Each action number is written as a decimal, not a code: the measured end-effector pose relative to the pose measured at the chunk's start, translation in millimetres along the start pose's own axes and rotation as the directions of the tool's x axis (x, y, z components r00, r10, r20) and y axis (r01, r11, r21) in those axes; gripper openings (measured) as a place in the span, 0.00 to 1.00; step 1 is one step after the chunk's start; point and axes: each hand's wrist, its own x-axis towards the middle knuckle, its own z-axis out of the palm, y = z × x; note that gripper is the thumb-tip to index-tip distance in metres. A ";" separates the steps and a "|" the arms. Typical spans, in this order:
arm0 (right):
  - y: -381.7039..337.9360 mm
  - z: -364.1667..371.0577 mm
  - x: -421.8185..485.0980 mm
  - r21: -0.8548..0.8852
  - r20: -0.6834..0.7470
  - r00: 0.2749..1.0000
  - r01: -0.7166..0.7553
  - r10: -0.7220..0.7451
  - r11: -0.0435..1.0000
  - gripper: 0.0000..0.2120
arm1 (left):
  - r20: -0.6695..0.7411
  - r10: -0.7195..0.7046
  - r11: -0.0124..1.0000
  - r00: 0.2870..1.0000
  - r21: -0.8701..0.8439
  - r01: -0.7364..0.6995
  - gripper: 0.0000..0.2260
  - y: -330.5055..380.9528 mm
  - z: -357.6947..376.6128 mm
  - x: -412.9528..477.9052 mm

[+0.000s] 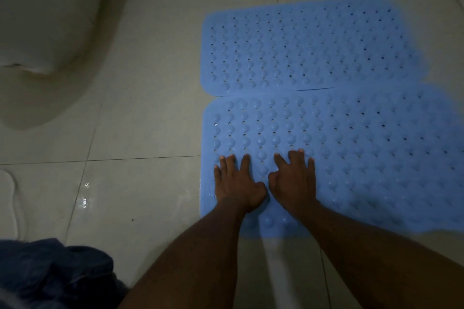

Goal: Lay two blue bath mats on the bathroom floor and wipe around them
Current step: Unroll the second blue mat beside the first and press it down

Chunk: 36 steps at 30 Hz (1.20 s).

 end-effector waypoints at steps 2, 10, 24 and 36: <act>-1.5 -3.2 2.4 0.041 -0.038 0.999 -0.008 0.009 0.999 0.28 | 0.029 0.004 0.999 1.000 -0.049 -0.003 0.39 -0.6 -3.1 0.3; -4.0 -26.1 20.0 -0.063 -0.056 0.998 0.013 -0.017 0.998 0.18 | 0.001 0.032 0.991 0.999 0.128 -0.032 0.26 -5.3 -47.0 17.2; 16.1 -249.9 227.7 0.108 0.094 0.990 0.094 -0.104 0.990 0.30 | -0.029 0.080 0.969 0.996 0.236 -0.070 0.31 62.7 -238.8 107.3; 38.5 -660.8 184.7 0.239 0.131 0.988 0.042 -0.075 0.970 0.32 | -0.010 0.211 0.958 0.977 0.202 -0.204 0.33 243.4 -579.8 -47.9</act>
